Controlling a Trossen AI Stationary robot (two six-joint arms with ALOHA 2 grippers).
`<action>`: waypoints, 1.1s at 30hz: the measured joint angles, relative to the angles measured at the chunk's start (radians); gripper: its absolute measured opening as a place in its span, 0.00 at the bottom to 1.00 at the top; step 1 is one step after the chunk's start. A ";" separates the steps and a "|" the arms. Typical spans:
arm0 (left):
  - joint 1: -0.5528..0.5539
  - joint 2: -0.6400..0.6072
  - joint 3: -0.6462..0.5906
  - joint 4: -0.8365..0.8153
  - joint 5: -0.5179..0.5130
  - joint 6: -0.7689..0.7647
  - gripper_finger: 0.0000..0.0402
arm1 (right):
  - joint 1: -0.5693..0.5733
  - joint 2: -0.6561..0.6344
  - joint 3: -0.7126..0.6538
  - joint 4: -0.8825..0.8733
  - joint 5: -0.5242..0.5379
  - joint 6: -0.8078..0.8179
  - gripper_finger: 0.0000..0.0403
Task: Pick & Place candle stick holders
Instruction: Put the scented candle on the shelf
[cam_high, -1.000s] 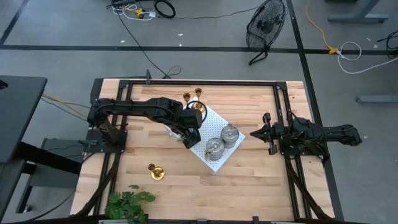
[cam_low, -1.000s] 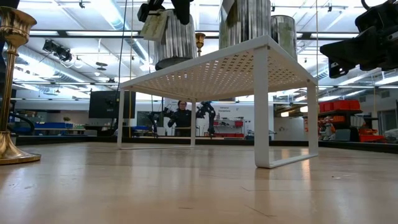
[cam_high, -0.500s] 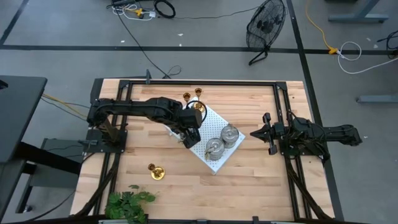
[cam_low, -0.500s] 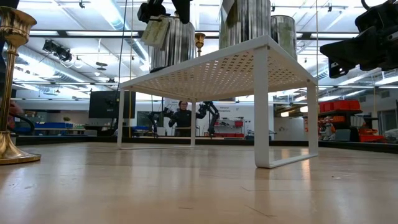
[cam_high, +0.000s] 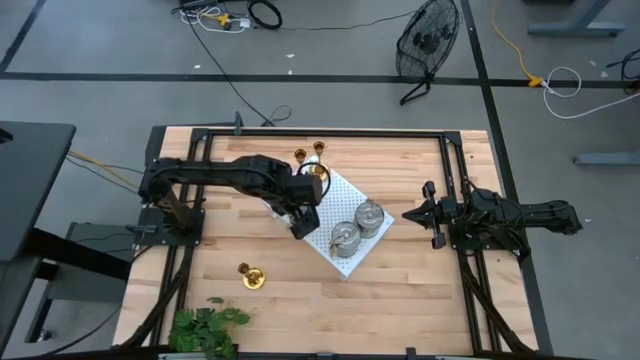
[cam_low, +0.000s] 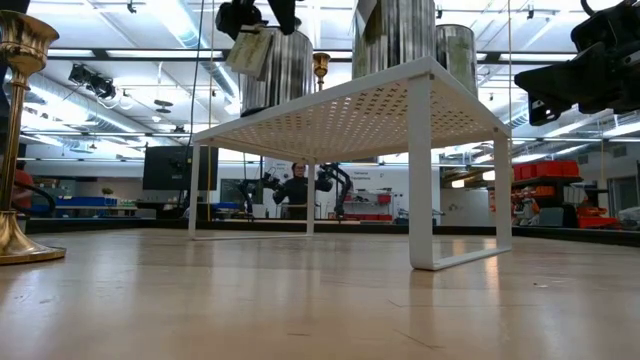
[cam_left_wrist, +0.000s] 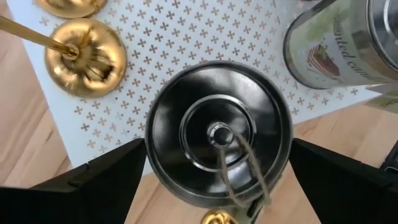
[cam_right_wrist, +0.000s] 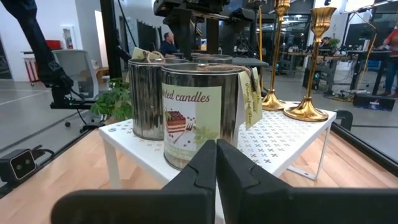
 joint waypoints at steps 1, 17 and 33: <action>0.001 -0.001 0.008 -0.010 -0.007 0.000 1.00 | 0.000 0.000 0.000 0.000 0.000 0.000 0.04; -0.018 -0.005 0.155 -0.066 0.013 0.042 0.98 | 0.000 0.000 0.000 0.000 0.000 0.000 0.04; -0.024 -0.078 0.155 -0.193 0.003 0.148 0.71 | 0.000 0.000 0.000 0.001 0.000 0.000 0.04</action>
